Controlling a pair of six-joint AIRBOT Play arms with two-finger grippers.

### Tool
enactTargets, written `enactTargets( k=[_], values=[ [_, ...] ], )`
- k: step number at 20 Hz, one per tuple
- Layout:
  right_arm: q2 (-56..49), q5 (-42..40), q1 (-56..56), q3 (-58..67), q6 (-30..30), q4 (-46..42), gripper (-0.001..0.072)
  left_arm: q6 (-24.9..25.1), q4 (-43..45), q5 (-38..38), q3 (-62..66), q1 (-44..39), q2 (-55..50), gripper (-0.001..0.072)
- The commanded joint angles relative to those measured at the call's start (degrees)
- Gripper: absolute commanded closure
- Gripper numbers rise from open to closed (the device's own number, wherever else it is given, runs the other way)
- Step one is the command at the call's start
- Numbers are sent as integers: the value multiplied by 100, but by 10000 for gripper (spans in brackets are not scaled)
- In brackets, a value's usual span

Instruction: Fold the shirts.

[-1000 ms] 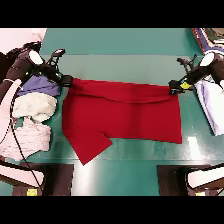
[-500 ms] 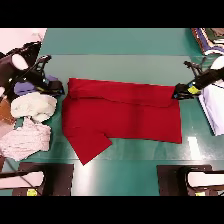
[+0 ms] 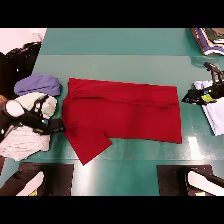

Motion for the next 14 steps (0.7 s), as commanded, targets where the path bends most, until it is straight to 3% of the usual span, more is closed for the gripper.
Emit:
enactTargets(
  k=[1, 10, 12, 14],
  values=[
    [238, -153, 11, -105, -4, 4, 325, -162, -682, 173, -916, -4, 396, 177],
    [236, -35, 0, -114, -2, 127, 327, 136, -1377, 1456, -1351, -4, 393, 179],
    [245, 179, -179, -203, -4, 103, 327, 140, -1390, 1502, -1351, -4, 393, 437],
    [404, 229, -522, -660, -4, 101, 326, 144, -1390, 1445, -1349, -4, 396, 494]
  ],
)
